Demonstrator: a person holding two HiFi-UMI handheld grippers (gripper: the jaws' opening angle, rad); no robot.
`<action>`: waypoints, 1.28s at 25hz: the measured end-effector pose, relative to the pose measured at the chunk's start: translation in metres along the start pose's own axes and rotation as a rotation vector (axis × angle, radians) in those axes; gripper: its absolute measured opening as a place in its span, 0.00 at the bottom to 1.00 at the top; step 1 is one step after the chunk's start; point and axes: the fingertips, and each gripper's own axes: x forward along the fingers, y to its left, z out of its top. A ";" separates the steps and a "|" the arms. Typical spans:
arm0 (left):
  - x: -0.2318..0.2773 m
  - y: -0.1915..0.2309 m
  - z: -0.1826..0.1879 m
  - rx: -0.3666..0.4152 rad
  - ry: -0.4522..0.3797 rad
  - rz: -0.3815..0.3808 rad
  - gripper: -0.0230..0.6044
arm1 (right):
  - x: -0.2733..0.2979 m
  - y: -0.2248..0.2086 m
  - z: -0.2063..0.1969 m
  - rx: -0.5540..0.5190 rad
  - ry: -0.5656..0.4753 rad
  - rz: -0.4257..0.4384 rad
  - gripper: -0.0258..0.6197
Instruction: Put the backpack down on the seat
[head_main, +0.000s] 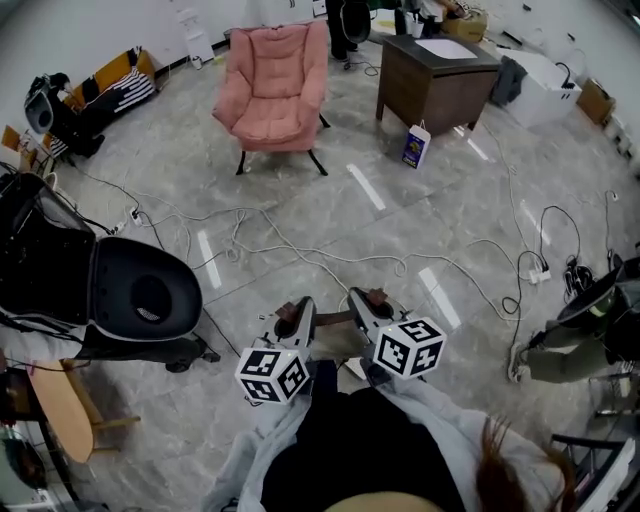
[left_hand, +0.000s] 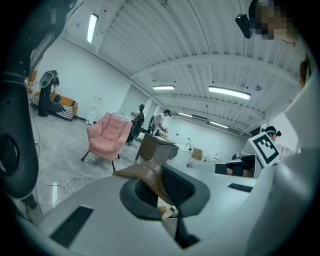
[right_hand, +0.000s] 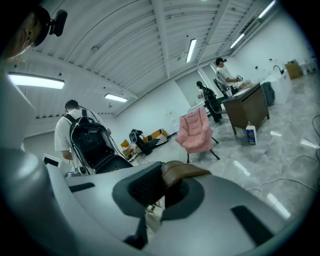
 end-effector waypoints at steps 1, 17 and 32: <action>0.006 0.007 0.005 -0.011 -0.002 0.000 0.06 | 0.009 -0.001 0.007 0.000 -0.003 0.001 0.05; 0.096 0.105 0.089 0.017 -0.027 -0.028 0.06 | 0.140 -0.011 0.086 -0.063 -0.054 -0.009 0.05; 0.104 0.148 0.116 0.017 -0.069 0.005 0.06 | 0.193 0.006 0.110 -0.103 -0.060 0.063 0.05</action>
